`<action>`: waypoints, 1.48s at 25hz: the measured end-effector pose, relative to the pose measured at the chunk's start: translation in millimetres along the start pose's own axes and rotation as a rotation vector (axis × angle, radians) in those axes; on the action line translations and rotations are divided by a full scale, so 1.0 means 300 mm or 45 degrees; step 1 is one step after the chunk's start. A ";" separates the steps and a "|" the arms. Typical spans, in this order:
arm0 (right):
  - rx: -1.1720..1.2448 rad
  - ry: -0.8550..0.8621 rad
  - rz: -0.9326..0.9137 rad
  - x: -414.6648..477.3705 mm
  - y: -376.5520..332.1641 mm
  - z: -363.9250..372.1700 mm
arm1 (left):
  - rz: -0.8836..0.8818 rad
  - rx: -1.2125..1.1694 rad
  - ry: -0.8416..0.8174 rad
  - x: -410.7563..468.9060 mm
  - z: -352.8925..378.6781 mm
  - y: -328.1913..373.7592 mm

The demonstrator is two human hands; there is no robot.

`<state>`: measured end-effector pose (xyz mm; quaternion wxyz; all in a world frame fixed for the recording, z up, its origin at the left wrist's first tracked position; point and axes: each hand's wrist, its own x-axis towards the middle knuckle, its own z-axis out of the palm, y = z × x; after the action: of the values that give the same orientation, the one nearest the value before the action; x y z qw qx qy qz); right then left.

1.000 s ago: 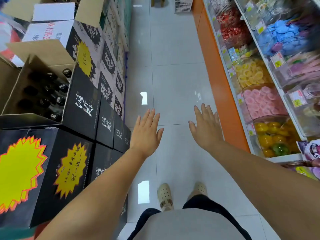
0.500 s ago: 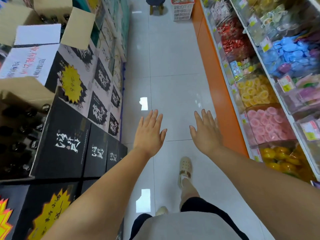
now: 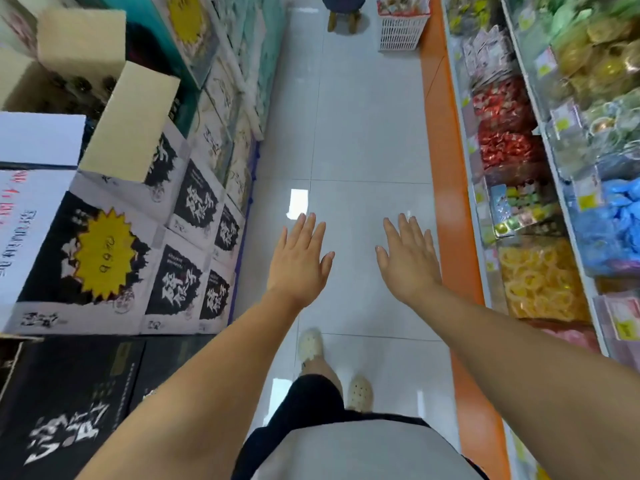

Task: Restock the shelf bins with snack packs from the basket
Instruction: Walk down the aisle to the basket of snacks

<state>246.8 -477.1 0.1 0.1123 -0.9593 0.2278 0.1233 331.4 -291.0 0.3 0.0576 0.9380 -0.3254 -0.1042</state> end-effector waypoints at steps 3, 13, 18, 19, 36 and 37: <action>-0.004 0.022 0.011 0.236 -0.006 -0.042 | 0.008 -0.012 0.003 0.238 -0.028 -0.056; 0.098 0.099 0.088 1.064 -0.174 -0.302 | 0.115 0.009 -0.028 1.072 -0.224 -0.308; 0.158 0.095 0.112 1.457 -0.146 -0.438 | 0.124 0.024 0.014 1.508 -0.318 -0.364; 0.160 0.087 0.108 1.542 -0.132 -0.463 | 0.120 0.030 0.012 1.598 -0.334 -0.373; 0.083 0.060 0.088 3.052 0.031 -0.948 | 0.049 -0.001 -0.010 3.135 -0.600 -0.488; 0.083 0.054 0.107 3.142 0.021 -0.962 | 0.054 0.000 -0.008 3.231 -0.608 -0.516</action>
<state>1113.4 -946.7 0.4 0.1334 -0.9472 0.2741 0.1000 1209.4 -765.9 -3.0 0.0588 0.9306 -0.3454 -0.1058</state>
